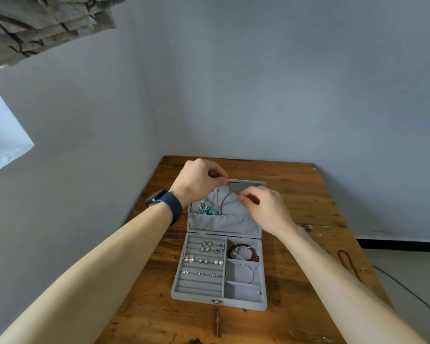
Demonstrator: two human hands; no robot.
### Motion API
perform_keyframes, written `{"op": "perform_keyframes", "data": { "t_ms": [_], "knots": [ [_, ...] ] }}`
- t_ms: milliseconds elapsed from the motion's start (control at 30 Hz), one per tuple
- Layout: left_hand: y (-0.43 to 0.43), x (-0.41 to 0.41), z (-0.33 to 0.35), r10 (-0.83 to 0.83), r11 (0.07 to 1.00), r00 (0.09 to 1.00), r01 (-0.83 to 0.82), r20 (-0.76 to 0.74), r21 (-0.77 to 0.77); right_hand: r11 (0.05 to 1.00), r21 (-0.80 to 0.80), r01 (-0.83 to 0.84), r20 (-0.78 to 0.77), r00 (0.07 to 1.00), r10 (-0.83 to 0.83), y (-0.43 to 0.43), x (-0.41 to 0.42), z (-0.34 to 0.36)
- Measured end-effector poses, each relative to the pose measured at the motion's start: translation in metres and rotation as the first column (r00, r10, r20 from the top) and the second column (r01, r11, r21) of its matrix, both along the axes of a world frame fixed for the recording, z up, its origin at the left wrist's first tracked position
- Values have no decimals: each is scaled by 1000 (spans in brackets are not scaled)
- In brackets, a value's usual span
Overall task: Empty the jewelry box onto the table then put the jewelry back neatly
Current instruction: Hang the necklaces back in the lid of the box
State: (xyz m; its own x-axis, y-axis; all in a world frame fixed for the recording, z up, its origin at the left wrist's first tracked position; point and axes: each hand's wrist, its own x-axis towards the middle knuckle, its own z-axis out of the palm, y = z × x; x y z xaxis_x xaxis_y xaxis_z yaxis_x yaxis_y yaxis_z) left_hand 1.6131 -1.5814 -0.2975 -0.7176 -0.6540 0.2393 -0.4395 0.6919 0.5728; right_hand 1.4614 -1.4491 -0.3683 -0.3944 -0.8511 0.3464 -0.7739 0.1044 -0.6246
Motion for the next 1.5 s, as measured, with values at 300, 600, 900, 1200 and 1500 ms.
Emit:
{"op": "perform_keyframes", "data": {
  "t_ms": [300, 600, 900, 1200, 1500],
  "knots": [
    [-4, -10, -35, 86, 908, 969, 20, 233, -419, 980, 174, 93, -131, 989, -71, -9, 12, -22],
    [-16, -23, -48, -3, 944, 966, 88, 260, -317, 986, 142, 91, -140, 988, -71, -18, 4, -26],
    [-13, -25, -55, 102, 898, 979, -15, 174, -441, 937, 66, 342, -121, 935, -333, -33, 10, -24],
    [-14, -26, -61, 133, 876, 985, -64, 110, -478, 917, 71, 392, -142, 914, -380, -30, 18, -28],
    [-20, -21, -60, 64, 921, 991, -12, 119, -389, 967, 88, 237, -405, 896, -183, -26, 18, -46]
  ]
}}
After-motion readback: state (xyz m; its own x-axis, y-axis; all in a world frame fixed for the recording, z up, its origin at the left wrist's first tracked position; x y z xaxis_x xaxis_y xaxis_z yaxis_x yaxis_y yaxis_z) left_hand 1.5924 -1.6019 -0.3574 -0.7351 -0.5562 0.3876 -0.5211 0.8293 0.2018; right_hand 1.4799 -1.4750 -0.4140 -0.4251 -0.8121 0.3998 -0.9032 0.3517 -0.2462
